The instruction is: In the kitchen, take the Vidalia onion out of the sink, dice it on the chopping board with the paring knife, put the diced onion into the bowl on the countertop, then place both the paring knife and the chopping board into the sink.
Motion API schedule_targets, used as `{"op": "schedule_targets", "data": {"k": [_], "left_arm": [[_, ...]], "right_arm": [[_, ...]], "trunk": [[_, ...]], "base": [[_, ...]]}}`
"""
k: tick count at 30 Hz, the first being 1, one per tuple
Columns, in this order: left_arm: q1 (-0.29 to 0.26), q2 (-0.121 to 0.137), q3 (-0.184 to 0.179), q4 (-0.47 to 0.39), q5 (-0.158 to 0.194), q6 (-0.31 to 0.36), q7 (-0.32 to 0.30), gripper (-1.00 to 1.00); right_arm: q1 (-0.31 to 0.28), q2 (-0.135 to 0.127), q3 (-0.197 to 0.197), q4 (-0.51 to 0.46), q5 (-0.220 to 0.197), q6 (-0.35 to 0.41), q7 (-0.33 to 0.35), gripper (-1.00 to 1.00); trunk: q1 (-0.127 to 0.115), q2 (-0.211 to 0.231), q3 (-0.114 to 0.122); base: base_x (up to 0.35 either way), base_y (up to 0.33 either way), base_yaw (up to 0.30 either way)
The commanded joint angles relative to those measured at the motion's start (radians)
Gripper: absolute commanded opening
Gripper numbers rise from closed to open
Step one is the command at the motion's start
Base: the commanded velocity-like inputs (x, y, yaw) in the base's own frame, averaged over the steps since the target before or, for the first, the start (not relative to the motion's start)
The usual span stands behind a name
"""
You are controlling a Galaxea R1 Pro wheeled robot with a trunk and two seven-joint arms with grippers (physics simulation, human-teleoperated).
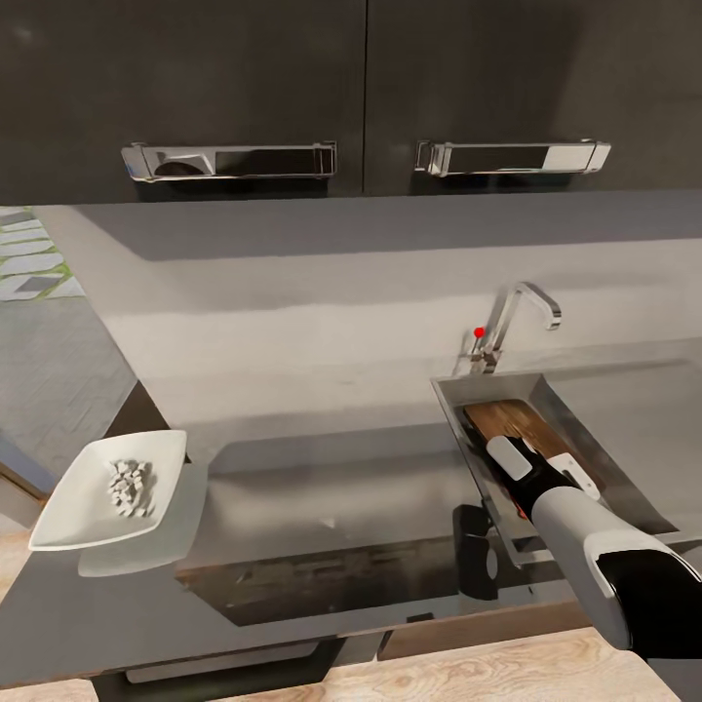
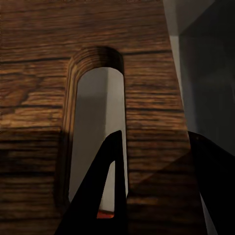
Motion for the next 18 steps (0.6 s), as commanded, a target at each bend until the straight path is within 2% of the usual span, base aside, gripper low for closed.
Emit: {"op": "schedule_targets", "data": {"k": [1,15,18], "left_arm": [[0.000,-0.001,0.004,-0.001,0.009,0.000,-0.009,1.00],[0.000,-0.001,0.004,0.000,0.009,0.000,-0.009,1.00],[0.000,-0.001,0.004,0.000,0.009,0.000,-0.009,1.00]], "right_arm": [[-0.001,-0.001,0.009,-0.001,-0.010,-0.006,-0.003,1.00],[0.000,-0.002,0.009,-0.005,-0.008,-0.006,-0.004,1.00],[0.000,-0.006,0.010,-0.034,-0.007,-0.004,-0.005,1.00]], "trunk": [[0.001,-0.002,-0.002],[0.001,-0.002,-0.002],[0.001,-0.002,-0.002]], "base": [[0.000,0.000,0.000],[0.000,0.000,0.000],[0.000,0.000,0.000]]}}
